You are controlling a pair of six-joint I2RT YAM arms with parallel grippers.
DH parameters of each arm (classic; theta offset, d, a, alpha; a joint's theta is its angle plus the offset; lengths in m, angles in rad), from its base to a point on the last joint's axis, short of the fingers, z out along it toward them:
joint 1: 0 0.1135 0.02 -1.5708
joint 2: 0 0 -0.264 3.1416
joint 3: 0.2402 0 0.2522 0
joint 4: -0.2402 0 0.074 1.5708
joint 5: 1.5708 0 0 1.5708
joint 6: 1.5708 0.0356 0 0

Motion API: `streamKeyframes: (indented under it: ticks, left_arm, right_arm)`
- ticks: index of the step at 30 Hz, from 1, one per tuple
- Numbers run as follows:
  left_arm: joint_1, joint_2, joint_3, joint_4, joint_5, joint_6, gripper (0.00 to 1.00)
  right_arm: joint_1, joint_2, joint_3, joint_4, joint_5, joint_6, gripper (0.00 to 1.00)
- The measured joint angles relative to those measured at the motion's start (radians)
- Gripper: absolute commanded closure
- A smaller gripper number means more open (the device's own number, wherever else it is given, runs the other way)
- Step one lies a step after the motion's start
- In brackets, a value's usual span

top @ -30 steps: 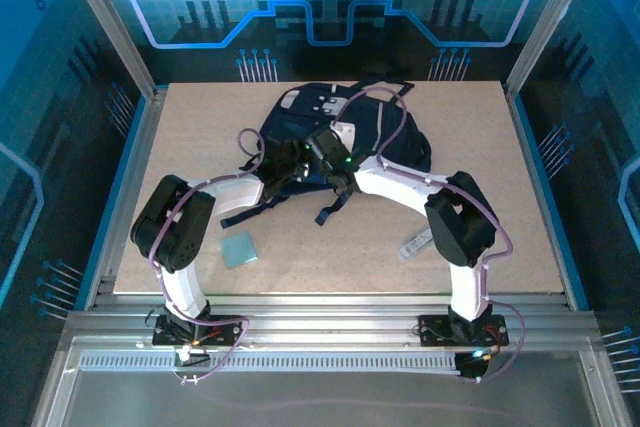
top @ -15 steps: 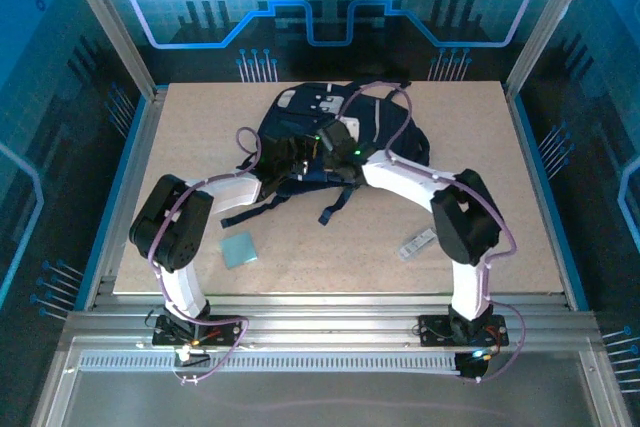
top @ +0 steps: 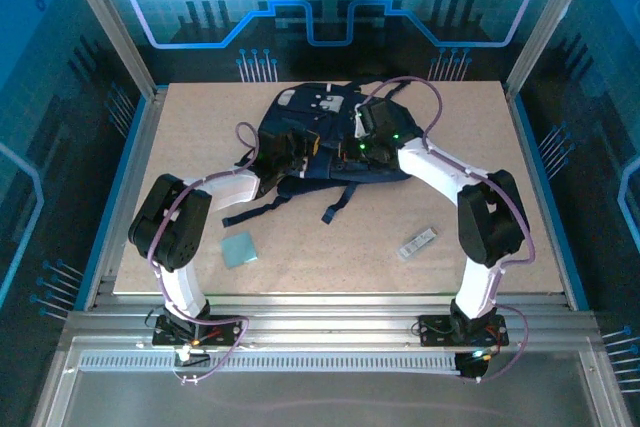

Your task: Pack the student bag

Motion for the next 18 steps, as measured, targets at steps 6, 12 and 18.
streamKeyframes:
  ticks: [6, 12, 18]
  left_arm:
    - [-0.003, 0.0, 0.002, -0.001, 0.0, 0.004, 1.0]
    - [0.0, 0.0, 0.029, -0.004, 0.004, 0.019, 1.0]
    - [0.0, 0.003, 0.029, -0.042, 0.018, 0.027, 1.0]
  right_arm:
    - [-0.023, 0.003, 0.032, -0.048, -0.073, -0.002, 1.0]
    - [-0.107, 0.037, 0.231, -0.27, -0.233, -0.03, 1.0]
    - [-0.233, 0.038, 0.279, -0.33, -0.288, -0.08, 1.0]
